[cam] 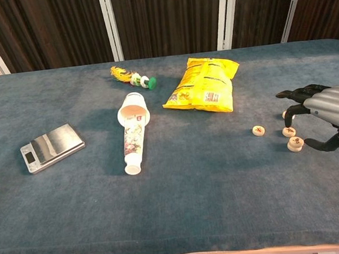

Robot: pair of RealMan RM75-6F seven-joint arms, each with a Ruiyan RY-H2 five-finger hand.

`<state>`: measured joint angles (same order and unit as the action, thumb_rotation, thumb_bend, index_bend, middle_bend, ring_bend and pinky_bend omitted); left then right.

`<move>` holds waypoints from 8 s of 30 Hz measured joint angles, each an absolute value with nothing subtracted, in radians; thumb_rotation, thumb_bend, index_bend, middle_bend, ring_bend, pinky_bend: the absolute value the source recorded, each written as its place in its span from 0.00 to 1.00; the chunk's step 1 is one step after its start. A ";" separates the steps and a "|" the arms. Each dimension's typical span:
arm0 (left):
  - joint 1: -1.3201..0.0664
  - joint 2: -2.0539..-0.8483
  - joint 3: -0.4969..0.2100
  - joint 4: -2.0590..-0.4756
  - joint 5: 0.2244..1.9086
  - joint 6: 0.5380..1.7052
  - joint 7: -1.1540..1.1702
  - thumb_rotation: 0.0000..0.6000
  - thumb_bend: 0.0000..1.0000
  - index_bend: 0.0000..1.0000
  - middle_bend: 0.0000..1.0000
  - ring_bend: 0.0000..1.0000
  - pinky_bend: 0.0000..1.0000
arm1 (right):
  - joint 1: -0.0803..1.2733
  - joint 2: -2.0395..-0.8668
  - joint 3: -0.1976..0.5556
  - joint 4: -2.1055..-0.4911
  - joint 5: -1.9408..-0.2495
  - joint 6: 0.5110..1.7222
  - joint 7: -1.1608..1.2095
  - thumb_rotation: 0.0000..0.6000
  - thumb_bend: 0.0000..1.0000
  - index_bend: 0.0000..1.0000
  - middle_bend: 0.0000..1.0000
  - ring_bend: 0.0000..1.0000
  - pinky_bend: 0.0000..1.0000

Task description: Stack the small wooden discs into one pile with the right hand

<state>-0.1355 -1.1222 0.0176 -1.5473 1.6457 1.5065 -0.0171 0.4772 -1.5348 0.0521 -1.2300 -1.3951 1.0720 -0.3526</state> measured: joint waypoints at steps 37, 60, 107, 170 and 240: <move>-0.140 -1.130 0.009 -1.552 1.624 1.490 0.010 1.00 0.50 0.00 0.00 0.00 0.02 | 0.571 -1.623 0.077 -1.040 -1.365 0.966 -0.344 1.00 0.48 0.50 0.03 0.00 0.00; -0.138 -1.131 0.009 -1.552 1.627 1.495 0.010 1.00 0.50 0.00 0.00 0.00 0.02 | 0.576 -1.630 0.073 -1.045 -1.360 0.963 -0.360 1.00 0.48 0.62 0.03 0.00 0.00; -0.142 -1.129 0.009 -1.552 1.622 1.485 0.006 1.00 0.50 0.00 0.00 0.00 0.02 | 0.499 -1.535 0.005 -1.207 -1.491 1.096 -0.364 1.00 0.48 0.62 0.04 0.00 0.00; -0.143 -1.130 0.009 -1.555 1.620 1.483 0.011 1.00 0.50 0.00 0.00 0.00 0.02 | 0.666 -1.644 0.145 -1.172 -1.234 0.896 -0.534 1.00 0.45 0.55 0.04 0.00 0.00; -0.142 -1.128 0.012 -1.555 1.628 1.488 0.004 1.00 0.50 0.00 0.00 0.00 0.02 | 0.550 -1.448 0.005 -1.350 -1.403 1.030 -0.433 1.00 0.50 0.61 0.04 0.00 0.00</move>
<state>-0.1422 -1.1282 0.0124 -1.5551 1.6284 1.4878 0.0043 0.5496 -1.4483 0.0055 -1.3503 -1.4028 1.0300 -0.4333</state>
